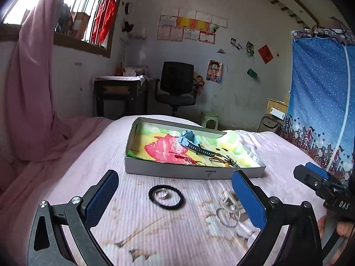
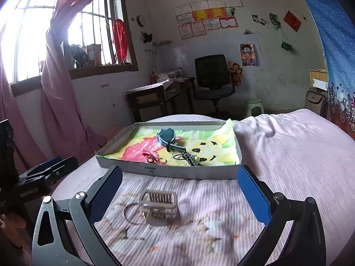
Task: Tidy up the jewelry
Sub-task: 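Move the left tool to the black hair tie while the right tool approaches the white clip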
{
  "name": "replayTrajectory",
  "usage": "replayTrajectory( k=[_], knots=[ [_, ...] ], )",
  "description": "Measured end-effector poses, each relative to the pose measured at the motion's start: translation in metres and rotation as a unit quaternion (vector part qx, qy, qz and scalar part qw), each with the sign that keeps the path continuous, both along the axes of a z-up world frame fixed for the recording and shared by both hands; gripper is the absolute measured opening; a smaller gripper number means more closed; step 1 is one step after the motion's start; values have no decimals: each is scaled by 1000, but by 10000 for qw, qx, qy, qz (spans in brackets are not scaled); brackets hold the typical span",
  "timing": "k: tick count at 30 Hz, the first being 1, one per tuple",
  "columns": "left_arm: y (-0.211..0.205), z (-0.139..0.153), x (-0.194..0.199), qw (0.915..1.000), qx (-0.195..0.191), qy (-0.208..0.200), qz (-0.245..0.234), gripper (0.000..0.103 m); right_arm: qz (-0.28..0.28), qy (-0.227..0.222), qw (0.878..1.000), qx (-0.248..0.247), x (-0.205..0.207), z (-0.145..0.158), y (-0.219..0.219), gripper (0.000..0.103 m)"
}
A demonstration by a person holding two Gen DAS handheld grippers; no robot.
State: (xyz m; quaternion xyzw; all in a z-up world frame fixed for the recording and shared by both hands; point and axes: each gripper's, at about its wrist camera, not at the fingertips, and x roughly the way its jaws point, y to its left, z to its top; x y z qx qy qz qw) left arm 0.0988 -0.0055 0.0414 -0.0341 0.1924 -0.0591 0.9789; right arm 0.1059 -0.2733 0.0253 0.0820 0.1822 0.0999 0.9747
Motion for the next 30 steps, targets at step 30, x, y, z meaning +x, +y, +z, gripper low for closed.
replayTrajectory(
  k=[30],
  knots=[
    [19,-48,23,9900,265,1386,-63,103,350,1399,9868,-733,14,-44,26,102]
  ],
)
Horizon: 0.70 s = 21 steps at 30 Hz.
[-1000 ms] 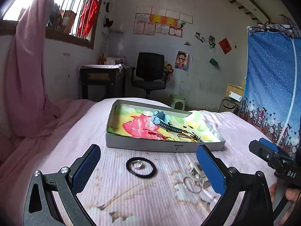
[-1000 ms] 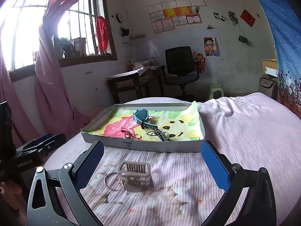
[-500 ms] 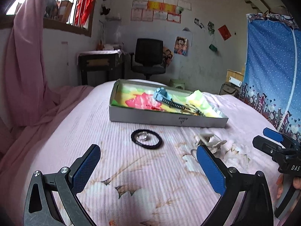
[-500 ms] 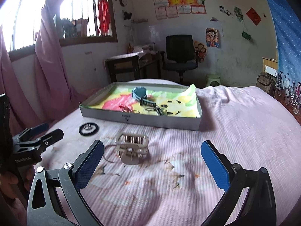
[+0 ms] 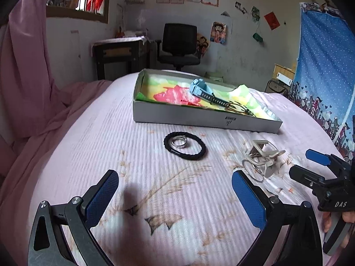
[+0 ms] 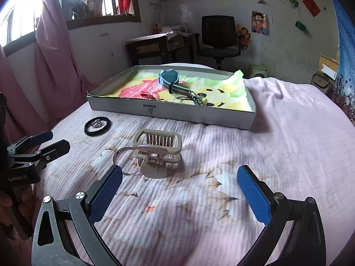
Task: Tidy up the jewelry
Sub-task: 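Move the left tool to the black hair tie while the right tool approaches the white clip, then grasp the black hair tie with the left tool while the right tool grasps the white clip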
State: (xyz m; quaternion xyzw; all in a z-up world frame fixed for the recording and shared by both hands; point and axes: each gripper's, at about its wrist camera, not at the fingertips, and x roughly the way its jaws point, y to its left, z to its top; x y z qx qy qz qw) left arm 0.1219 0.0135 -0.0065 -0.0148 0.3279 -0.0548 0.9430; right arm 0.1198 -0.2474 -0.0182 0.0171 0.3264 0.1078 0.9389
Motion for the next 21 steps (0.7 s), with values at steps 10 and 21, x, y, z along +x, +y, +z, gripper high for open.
replayTrajectory(
  k=[10,21],
  knots=[
    [-9,-1,37,9996,153,221,-112,102,248,86,9994,-225,22,-4,19,102],
    [3,-12,52,9958,-638,500,-436,62,361,156,9992,27,38,-5,25,88]
  ],
)
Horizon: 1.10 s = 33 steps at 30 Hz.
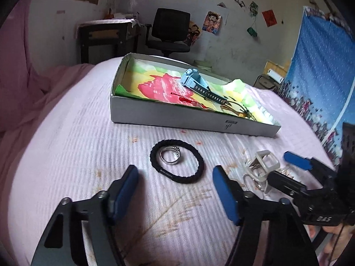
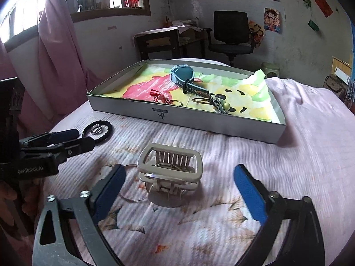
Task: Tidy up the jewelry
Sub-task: 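Grasp the black hair tie with the left tool while the right tool grasps the white clip, then carry the hair tie and white clip over the tray with both tools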
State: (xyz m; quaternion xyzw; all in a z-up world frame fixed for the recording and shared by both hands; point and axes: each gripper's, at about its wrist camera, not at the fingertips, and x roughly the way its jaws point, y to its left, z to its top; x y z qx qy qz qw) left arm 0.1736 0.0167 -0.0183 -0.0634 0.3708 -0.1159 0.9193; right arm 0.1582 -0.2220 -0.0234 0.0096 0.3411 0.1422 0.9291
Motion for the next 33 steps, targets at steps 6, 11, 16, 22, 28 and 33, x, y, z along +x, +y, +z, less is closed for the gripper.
replayTrajectory(
  k=[6,11,16,22,28,33],
  knots=[
    [8,-4,3,9992,-367,129,100,36,8,98,9999,103,6,-3,3,75],
    [10,-8,5,9987,-412,219,221,19,36,122,9999,74,6,-5,5,74],
    [7,-9,4,9988,-396,229,186,7,49,178,9998,60,8,-8,7,68],
    [2,-3,-7,9990,-442,-19,71,6,43,210,9996,181,6,-9,4,58],
    [-6,5,-16,9990,-424,-162,15,5,33,97,9997,222,3,-8,3,58],
    [-13,14,-22,9987,-394,-308,-21,5,-35,-88,9995,315,-3,-2,-2,58]
  ],
)
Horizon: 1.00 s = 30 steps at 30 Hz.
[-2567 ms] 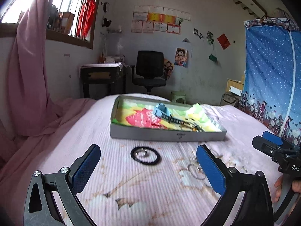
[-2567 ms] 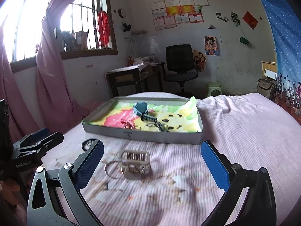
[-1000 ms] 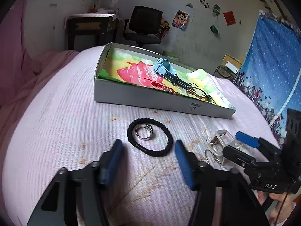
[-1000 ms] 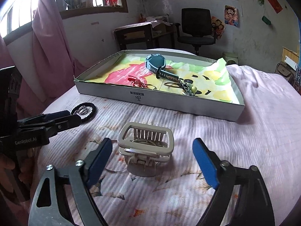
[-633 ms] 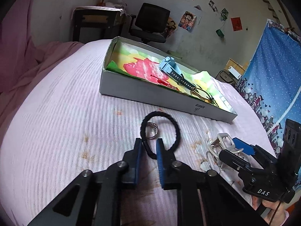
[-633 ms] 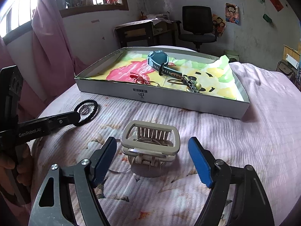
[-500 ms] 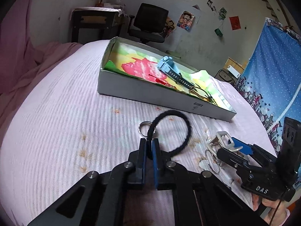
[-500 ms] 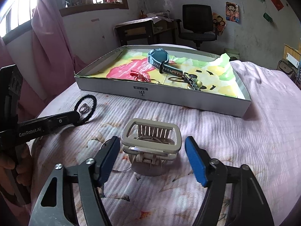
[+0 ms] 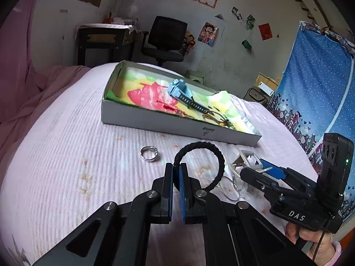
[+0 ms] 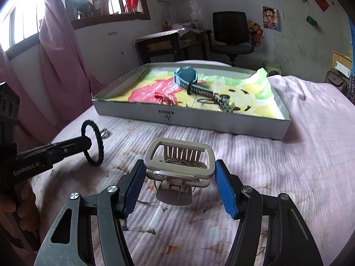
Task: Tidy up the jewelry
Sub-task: 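Carry the hair tie and white clip over the tray with both tools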
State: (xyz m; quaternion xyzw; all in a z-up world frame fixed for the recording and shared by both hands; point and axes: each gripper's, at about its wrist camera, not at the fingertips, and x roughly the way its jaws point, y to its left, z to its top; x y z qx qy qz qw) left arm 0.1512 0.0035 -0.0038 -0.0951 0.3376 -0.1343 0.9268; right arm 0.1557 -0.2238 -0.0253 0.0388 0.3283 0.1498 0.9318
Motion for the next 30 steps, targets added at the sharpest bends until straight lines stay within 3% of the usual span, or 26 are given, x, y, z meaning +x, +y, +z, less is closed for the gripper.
replayTrajectory(
  k=[8,16,20,30],
  knots=[
    [0,31,4,9997,6,-158,211,5,-103,-497,9983,270,-1,29,-7,58],
    [-9,67,47,9981,213,-466,333,5,-257,-841,9953,399,22,49,-11,58],
    [-17,62,74,9975,396,-397,438,5,-405,-941,9944,262,47,49,-11,58],
    [-13,25,125,9968,425,204,638,5,-488,-786,9957,56,90,34,5,58]
  ],
)
